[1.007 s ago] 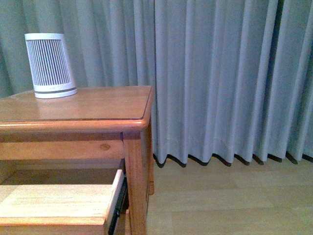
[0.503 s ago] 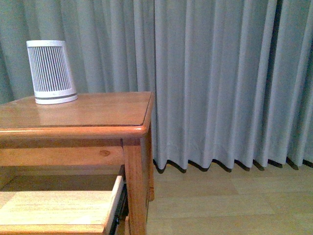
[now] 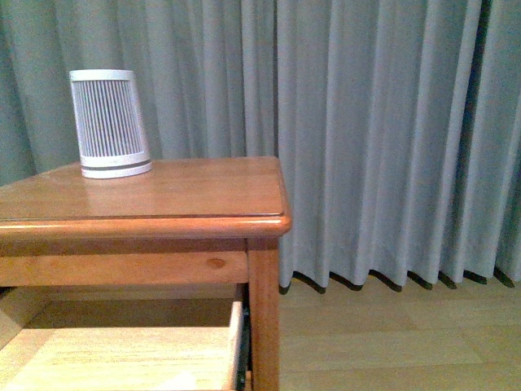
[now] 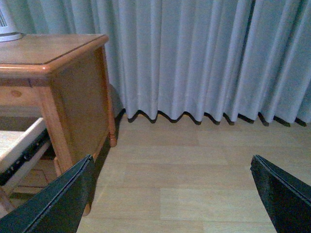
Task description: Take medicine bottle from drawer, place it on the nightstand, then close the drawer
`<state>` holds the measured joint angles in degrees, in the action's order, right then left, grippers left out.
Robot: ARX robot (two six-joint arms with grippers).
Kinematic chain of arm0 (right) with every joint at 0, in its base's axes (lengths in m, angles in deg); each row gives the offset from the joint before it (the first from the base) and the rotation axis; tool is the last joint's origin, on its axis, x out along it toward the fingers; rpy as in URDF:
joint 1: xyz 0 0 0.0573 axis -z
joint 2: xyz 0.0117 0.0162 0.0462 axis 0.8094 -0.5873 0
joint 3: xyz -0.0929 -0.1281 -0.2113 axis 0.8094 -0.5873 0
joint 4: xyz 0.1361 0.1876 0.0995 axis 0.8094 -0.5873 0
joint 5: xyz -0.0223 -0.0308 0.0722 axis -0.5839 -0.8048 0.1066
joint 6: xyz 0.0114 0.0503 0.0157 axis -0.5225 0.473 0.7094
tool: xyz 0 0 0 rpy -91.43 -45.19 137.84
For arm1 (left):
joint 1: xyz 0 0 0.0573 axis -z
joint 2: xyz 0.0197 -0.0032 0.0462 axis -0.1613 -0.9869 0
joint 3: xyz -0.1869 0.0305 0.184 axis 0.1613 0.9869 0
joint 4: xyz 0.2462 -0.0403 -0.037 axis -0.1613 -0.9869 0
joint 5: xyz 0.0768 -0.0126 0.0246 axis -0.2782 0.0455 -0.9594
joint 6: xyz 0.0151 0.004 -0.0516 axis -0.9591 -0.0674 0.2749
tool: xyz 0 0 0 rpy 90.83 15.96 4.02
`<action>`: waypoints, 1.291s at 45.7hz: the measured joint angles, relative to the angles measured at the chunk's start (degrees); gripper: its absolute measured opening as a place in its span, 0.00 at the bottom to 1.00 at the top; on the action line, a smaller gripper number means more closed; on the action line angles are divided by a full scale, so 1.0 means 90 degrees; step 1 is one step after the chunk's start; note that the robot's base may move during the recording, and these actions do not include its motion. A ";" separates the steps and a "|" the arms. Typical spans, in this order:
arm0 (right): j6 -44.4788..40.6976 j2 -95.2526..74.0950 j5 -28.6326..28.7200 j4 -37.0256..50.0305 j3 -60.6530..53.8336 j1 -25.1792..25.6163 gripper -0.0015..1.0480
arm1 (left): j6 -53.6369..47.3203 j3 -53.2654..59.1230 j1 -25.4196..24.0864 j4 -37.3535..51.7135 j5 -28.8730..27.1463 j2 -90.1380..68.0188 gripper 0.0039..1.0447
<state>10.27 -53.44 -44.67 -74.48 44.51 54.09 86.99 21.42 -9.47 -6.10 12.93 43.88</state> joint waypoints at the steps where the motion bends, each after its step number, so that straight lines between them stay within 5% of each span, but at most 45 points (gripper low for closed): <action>1: 0.0000 0.0000 0.0005 0.0000 0.0000 0.0000 0.93 | 0.0002 0.0000 0.0000 0.0000 -0.0005 0.0002 0.67; 7: 0.0000 0.0000 0.0007 0.0000 0.0000 0.0000 0.93 | -0.0002 0.0000 0.0002 0.0000 -0.0007 0.0000 0.95; 34: 0.0000 0.0005 0.0063 0.0000 0.0000 0.0002 0.93 | 0.0002 0.0000 0.0010 0.0002 -0.0034 0.0017 0.94; 39: 0.0610 -0.0610 -0.1668 -0.0879 0.0267 -0.0520 0.93 | 0.0002 0.0000 0.0012 0.0002 -0.0019 0.0017 0.94; 42: 0.0760 -0.1025 -0.2016 -0.0797 0.0279 -0.0588 0.93 | 0.0000 0.0000 0.0012 0.0002 -0.0019 0.0017 0.94; 53: 0.0865 -0.3388 -0.2103 0.0680 0.1129 -0.0884 0.93 | 0.0002 0.0000 0.0012 0.0002 -0.0019 0.0017 0.94; 59: 0.0916 -0.4709 -0.2064 0.0714 0.1926 -0.1005 0.93 | 0.0002 0.0000 0.0012 0.0002 -0.0019 0.0017 0.94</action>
<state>18.51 -95.82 -63.25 -68.06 61.85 45.04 87.01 21.42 -9.36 -6.07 12.75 44.03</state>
